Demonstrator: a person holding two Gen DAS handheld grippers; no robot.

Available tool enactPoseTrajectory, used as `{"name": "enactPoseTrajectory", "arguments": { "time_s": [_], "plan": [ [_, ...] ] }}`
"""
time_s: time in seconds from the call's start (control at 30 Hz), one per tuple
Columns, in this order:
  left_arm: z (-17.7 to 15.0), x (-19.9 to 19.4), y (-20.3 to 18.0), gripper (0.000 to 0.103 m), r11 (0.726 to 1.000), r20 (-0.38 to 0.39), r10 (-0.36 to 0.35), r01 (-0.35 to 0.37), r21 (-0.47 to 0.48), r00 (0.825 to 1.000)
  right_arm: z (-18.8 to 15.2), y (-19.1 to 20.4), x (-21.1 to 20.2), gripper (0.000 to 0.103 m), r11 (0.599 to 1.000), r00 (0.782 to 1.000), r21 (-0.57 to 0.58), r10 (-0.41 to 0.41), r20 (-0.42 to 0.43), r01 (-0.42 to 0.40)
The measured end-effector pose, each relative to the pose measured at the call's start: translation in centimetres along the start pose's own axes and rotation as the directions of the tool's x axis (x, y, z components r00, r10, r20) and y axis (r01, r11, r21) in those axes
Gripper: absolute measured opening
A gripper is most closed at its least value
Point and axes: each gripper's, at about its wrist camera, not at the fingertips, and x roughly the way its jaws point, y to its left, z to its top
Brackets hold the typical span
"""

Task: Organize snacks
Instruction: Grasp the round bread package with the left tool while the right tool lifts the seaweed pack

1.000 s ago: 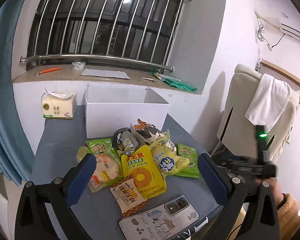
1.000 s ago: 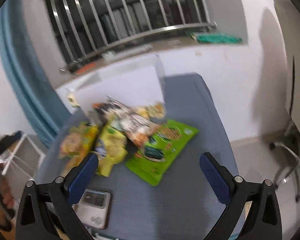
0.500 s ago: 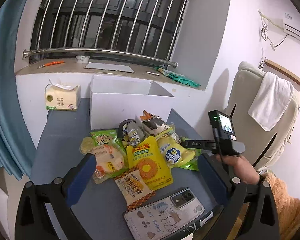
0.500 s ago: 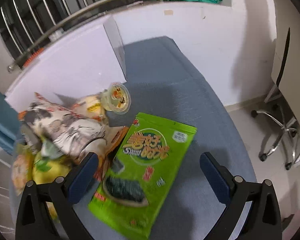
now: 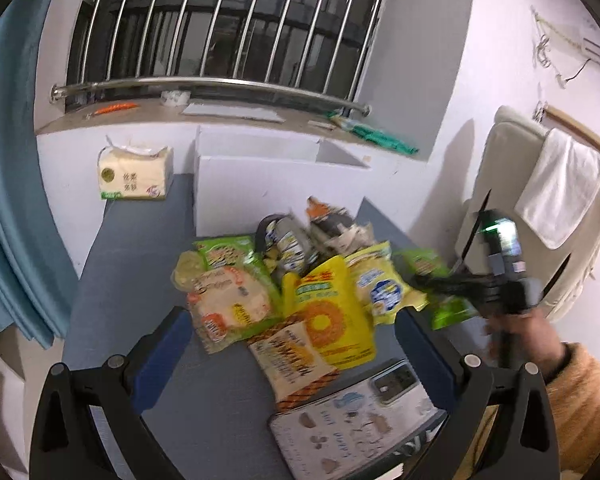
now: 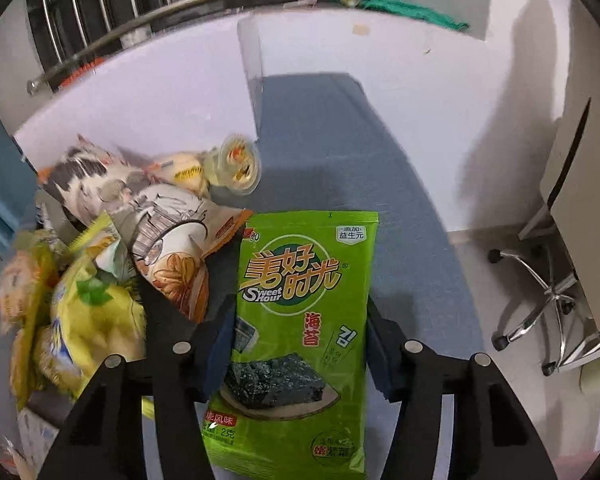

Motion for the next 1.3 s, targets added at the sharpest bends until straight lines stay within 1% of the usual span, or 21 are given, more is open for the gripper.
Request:
{"name": "enactPoseTrajectory", "arguments": {
  "time_s": [0.07,0.17,0.23,0.27,0.33,0.4,0.43,0.5,0.57,0.67,0.7,0.73,0.77,0.8,0.83,0.9,0.93,1.03,1.07,1.17,1.3],
  "plan": [
    [-0.1,0.9,0.8,0.103,1.000,-0.025,0.006,-0.006,-0.009,1.000,-0.3,-0.8,-1.5,0.062,1.000,0.999,0.012,0.017,0.043,-0.018],
    [0.3,2.7,1.8,0.103,1.000,-0.073,-0.007,0.008,0.015,0.997,-0.7,-2.3,-3.8,0.062,0.995,0.993,0.060,0.079,0.093,-0.085],
    [0.5,4.1,2.4,0.103,0.999,-0.115,0.026,-0.022,0.038,0.993,-1.2,-3.0,-5.4,0.062,0.984,0.981,0.085,0.142,0.134,-0.154],
    [0.8,5.3,3.0,0.103,0.998,-0.152,0.059,-0.053,0.043,0.987,-1.5,-3.5,-6.3,0.062,0.978,0.973,0.094,0.169,0.154,-0.185],
    [1.2,6.6,3.5,0.103,0.997,-0.177,0.076,-0.070,0.040,0.981,-1.9,-3.9,-7.7,0.062,0.970,0.962,0.102,0.198,0.189,-0.220],
    [1.6,8.2,3.7,0.103,0.996,-0.207,0.083,-0.076,0.038,0.975,-2.5,-4.3,-8.7,0.062,0.968,0.957,0.103,0.206,0.205,-0.231],
    [1.7,9.0,3.7,0.103,0.995,-0.222,0.100,-0.092,0.045,0.970,-2.9,-4.5,-9.2,0.062,0.967,0.955,0.102,0.207,0.215,-0.232],
    [1.7,11.0,3.4,0.103,0.986,-0.263,0.165,-0.147,0.084,0.951,-3.3,-4.2,-9.9,0.062,0.966,0.952,0.096,0.217,0.214,-0.242],
    [1.5,12.5,2.8,0.103,0.978,-0.281,0.194,-0.162,0.135,0.940,-3.3,-4.6,-11.2,0.062,0.965,0.952,0.091,0.222,0.213,-0.246],
    [1.1,14.3,2.9,0.103,0.965,-0.312,0.250,-0.210,0.154,0.917,-3.0,-3.8,-11.0,0.063,0.968,0.952,0.072,0.223,0.211,-0.242],
    [1.0,14.5,3.1,0.100,0.968,-0.312,0.243,-0.210,0.135,0.919,-2.9,-3.6,-10.8,0.063,0.967,0.951,0.071,0.227,0.212,-0.247],
    [1.0,14.5,3.4,0.094,0.975,-0.315,0.219,-0.195,0.108,0.923,-2.9,-3.6,-10.7,0.063,0.965,0.950,0.072,0.231,0.212,-0.251],
    [1.0,14.3,3.9,0.080,0.984,-0.323,0.176,-0.162,0.068,0.930,-2.9,-3.5,-10.6,0.063,0.965,0.949,0.072,0.234,0.210,-0.254],
    [1.0,14.1,4.1,0.079,0.987,-0.320,0.158,-0.149,0.051,0.934,-2.9,-3.5,-10.6,0.063,0.964,0.949,0.071,0.236,0.209,-0.255],
    [0.9,13.9,4.1,0.078,0.987,-0.317,0.159,-0.150,0.053,0.935,-3.0,-3.5,-10.6,0.063,0.964,0.949,0.071,0.236,0.208,-0.256],
    [0.8,13.3,4.0,0.077,0.981,-0.306,0.189,-0.168,0.094,0.933,-3.0,-3.4,-10.5,0.063,0.963,0.947,0.067,0.244,0.208,-0.263],
    [0.7,12.8,3.8,0.077,0.981,-0.295,0.188,-0.166,0.099,0.937,-3.0,-3.2,-10.4,0.063,0.962,0.947,0.065,0.246,0.207,-0.264],
    [1.1,10.5,4.1,0.077,0.990,-0.246,0.142,-0.134,0.049,0.959,-3.0,-2.7,-10.3,0.063,0.961,0.945,0.055,0.256,0.204,-0.272],
    [1.4,9.4,4.2,0.077,0.992,-0.217,0.126,-0.122,0.031,0.968,-3.1,-2.6,-10.3,0.063,0.960,0.944,0.052,0.259,0.204,-0.274],
    [2.8,6.4,4.1,0.077,0.995,-0.137,0.095,-0.095,0.007,0.986,-3.0,-2.1,-10.5,0.063,0.958,0.941,0.043,0.268,0.204,-0.283],
    [5.9,4.8,3.9,0.077,0.998,-0.060,0.054,-0.055,-0.008,0.997,-2.1,-1.2,-11.0,0.063,0.941,0.920,0.028,0.323,0.223,-0.337]
  ]
}}
